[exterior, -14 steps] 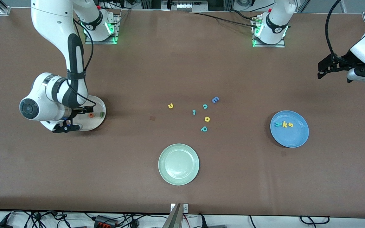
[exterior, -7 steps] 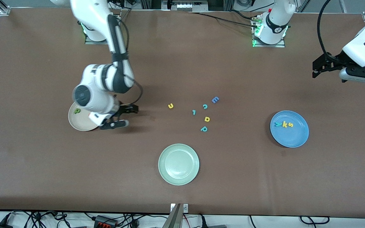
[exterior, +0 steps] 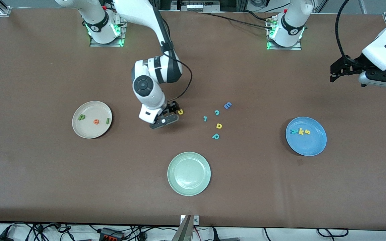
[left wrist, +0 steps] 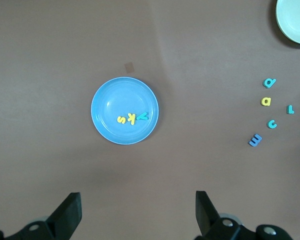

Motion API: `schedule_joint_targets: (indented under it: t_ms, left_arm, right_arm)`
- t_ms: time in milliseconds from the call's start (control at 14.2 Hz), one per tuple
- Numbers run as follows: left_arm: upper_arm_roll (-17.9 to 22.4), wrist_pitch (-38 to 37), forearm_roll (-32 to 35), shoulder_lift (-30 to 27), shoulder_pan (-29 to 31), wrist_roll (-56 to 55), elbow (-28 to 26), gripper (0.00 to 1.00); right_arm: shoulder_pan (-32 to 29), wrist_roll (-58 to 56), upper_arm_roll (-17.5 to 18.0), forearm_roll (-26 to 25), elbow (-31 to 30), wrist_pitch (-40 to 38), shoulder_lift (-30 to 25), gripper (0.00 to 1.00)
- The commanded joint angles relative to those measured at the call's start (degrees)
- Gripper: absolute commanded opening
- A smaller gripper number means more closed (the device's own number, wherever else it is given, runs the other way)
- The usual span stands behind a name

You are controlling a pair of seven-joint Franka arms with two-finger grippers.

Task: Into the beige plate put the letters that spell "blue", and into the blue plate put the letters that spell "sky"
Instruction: 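Reach the right gripper to the yellow n and grasp it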

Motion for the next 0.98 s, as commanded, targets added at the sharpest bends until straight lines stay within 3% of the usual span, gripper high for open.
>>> schedule_joint_targets:
  t_ms: [0,140,491,702,912]
  left_arm:
    - [0.0,-0.7,-0.7,1.1,0.2,1.1,1.9,1.00]
    - [0.0,-0.4,-0.5,1.8,0.2,1.0,2.0,1.00]
    - [0.1,-0.4,-0.6,3.5,0.8,0.0,3.9,1.00]
    - [0.1,-0.4,-0.6,3.5,0.9,-0.2,4.0,1.00]
    - [0.1,-0.4,-0.6,3.5,0.8,-0.2,4.0,1.00]
  right_arm:
    - [0.5,-1.3,2.0,0.2,0.8,2.5,1.0,1.00]
    - [1.4,-1.4,2.3,0.2,0.9,3.8,2.3,0.99]
    - [1.9,-1.2,3.0,0.3,2.5,5.2,4.0,0.82]
    - [2.0,-1.5,3.1,0.1,2.8,5.2,4.2,0.78]
    - [2.3,-1.9,3.2,-2.3,2.7,5.1,4.4,0.72]
